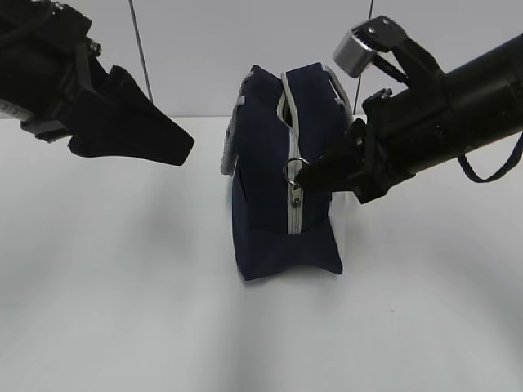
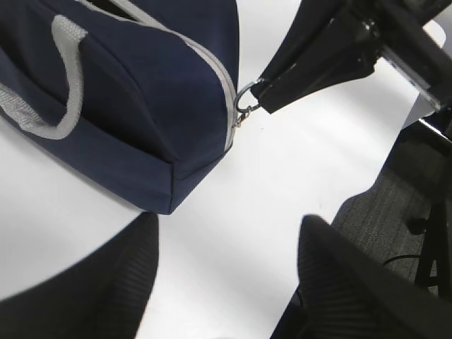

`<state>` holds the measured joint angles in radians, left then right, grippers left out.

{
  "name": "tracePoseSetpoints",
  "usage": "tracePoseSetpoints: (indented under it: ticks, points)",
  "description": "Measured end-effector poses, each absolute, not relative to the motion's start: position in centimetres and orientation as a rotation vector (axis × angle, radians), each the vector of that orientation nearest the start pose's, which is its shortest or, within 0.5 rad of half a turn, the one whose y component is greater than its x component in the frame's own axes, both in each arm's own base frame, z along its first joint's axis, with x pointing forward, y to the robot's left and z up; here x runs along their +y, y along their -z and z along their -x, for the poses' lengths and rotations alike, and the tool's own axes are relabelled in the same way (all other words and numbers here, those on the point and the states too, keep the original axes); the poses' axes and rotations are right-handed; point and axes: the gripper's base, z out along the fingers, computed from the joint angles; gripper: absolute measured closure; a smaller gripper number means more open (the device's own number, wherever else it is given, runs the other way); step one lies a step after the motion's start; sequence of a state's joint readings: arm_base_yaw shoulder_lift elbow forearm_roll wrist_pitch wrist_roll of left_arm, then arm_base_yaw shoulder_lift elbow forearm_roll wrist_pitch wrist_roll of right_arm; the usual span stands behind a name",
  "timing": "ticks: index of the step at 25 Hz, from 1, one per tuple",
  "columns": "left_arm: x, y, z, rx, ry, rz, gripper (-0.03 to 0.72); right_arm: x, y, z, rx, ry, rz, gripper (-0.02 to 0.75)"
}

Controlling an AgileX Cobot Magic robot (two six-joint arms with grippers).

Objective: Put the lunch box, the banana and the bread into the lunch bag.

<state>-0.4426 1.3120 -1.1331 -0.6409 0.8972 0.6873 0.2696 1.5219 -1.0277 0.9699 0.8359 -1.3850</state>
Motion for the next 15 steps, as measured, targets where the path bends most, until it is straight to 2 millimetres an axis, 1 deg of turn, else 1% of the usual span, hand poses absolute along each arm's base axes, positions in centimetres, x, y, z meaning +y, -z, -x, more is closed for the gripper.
tracePoseSetpoints:
  ticks: [8,15]
  points:
    - [-15.3,-34.3,-22.4,2.186,0.671,-1.044,0.254,13.6,-29.1,-28.4,1.980,-0.635,1.256,0.754]
    - [-15.3,-34.3,-22.4,2.166,0.656,-1.068,0.254,13.5,-31.2,-28.8,1.962,-0.595,1.229,0.754]
